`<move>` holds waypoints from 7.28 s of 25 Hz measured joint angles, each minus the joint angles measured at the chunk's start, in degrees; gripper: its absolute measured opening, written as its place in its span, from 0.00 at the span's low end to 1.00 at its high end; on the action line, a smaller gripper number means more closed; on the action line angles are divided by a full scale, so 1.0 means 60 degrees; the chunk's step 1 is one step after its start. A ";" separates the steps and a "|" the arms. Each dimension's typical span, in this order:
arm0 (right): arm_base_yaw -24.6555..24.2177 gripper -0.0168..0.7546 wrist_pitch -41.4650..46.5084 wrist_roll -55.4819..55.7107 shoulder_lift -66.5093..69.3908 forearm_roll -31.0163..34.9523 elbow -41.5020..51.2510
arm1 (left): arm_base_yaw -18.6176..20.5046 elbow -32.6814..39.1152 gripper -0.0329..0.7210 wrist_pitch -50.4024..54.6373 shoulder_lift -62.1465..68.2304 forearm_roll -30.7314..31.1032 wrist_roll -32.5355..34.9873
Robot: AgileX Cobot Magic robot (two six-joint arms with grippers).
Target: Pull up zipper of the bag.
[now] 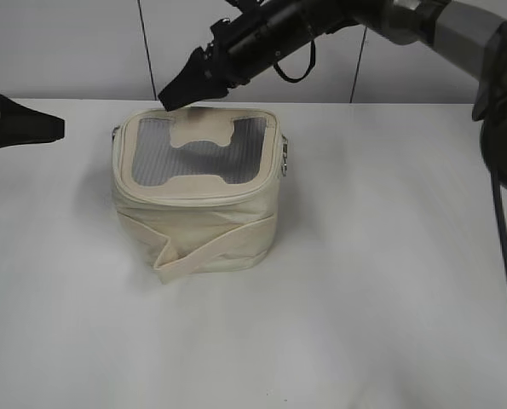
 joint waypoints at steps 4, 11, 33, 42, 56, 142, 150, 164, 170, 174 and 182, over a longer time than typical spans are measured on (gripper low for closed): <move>0.0189 0.59 -0.0109 0.0129 0.0515 -0.0042 -0.0656 | 0.0000 0.0000 0.37 -0.0094 0.0000 -0.0016 0.0133; 0.0199 0.59 -0.0449 0.0379 0.0658 -0.0749 -0.0775 | -0.0029 0.0000 0.37 -0.0159 0.0000 -0.0016 0.0374; 0.0200 0.09 0.0162 0.0705 0.0707 -0.1227 -0.0805 | -0.1469 0.0000 0.50 -0.1966 0.0000 0.0773 0.2519; 0.0200 0.09 0.0162 0.0735 0.0707 -0.1227 -0.0805 | -0.2418 0.0000 0.52 -0.3864 0.0000 0.0997 0.3878; 0.0200 0.09 0.0173 0.0789 0.0707 -0.1218 -0.0805 | -0.2875 0.0000 0.61 -0.4496 0.0482 0.0327 0.4445; 0.0182 0.08 0.0095 0.3582 0.0707 -0.1220 -0.0807 | -0.8024 0.2908 0.03 -0.6750 -0.2945 0.2041 -0.0580; 0.0106 0.10 0.0117 0.3610 0.0707 -0.1211 -0.0807 | -0.8434 0.2812 0.05 -0.7179 -0.2783 0.1239 -0.0629; -0.1967 0.45 0.0223 0.5474 -0.1043 -0.3022 -0.0403 | -0.5168 0.2313 0.50 -0.3748 -0.4315 0.3141 -0.3521; -0.2514 0.45 -0.0095 0.4432 -0.2908 -0.2414 0.3347 | -0.3381 -0.1321 0.49 -0.1681 -0.2513 0.3293 -0.3540; -0.2547 0.43 -0.3229 0.2543 -0.5206 -0.1315 0.8405 | -0.3554 -0.4305 0.49 -0.0358 -0.0257 0.3362 -0.3540; -0.2466 0.50 -0.5676 -0.5310 -0.7252 0.5494 1.4200 | -0.4662 -0.8782 0.49 0.1351 0.2952 0.4129 -0.3721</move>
